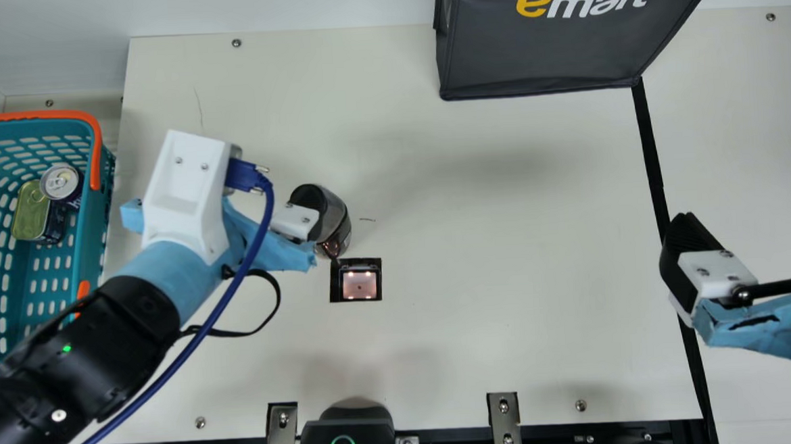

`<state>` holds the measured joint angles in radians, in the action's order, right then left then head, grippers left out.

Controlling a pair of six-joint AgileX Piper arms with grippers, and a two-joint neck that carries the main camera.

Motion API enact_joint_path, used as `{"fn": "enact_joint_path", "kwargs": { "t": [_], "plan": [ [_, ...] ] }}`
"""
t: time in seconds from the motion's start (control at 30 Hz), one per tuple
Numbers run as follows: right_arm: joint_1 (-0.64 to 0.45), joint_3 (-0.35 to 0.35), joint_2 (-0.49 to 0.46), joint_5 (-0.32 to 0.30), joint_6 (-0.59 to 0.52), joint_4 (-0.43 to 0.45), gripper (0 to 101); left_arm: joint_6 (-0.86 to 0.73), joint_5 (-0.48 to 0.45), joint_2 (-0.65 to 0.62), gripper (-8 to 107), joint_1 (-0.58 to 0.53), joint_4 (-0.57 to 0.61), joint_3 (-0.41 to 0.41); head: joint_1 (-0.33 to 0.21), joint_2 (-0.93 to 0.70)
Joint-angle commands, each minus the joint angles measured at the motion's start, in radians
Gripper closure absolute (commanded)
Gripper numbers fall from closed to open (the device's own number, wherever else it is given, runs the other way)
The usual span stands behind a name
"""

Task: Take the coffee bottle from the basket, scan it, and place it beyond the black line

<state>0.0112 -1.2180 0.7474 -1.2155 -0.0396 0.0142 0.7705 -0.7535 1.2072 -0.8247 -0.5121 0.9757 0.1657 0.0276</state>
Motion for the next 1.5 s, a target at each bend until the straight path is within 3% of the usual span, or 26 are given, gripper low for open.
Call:
{"fn": "enact_joint_path", "kwargs": {
  "t": [0.0, 0.6, 1.47],
  "plan": [
    [0.0, 0.0, 0.0, 0.0, 0.0, 0.0, 11, 0.045, -0.013, 0.009, 9, -0.016, -0.024, 0.004, -0.027, 0.0],
    [0.0, 0.0, 0.0, 0.0, 0.0, 0.0, 11, 0.241, -0.068, 0.084, 9, -0.112, -0.138, 0.005, -0.027, 0.0],
    [0.0, 0.0, 0.0, -0.001, 0.0, 0.0, 11, 0.404, -0.05, 0.174, 9, -0.149, -0.231, -0.007, -0.027, 0.0]
  ]
}}
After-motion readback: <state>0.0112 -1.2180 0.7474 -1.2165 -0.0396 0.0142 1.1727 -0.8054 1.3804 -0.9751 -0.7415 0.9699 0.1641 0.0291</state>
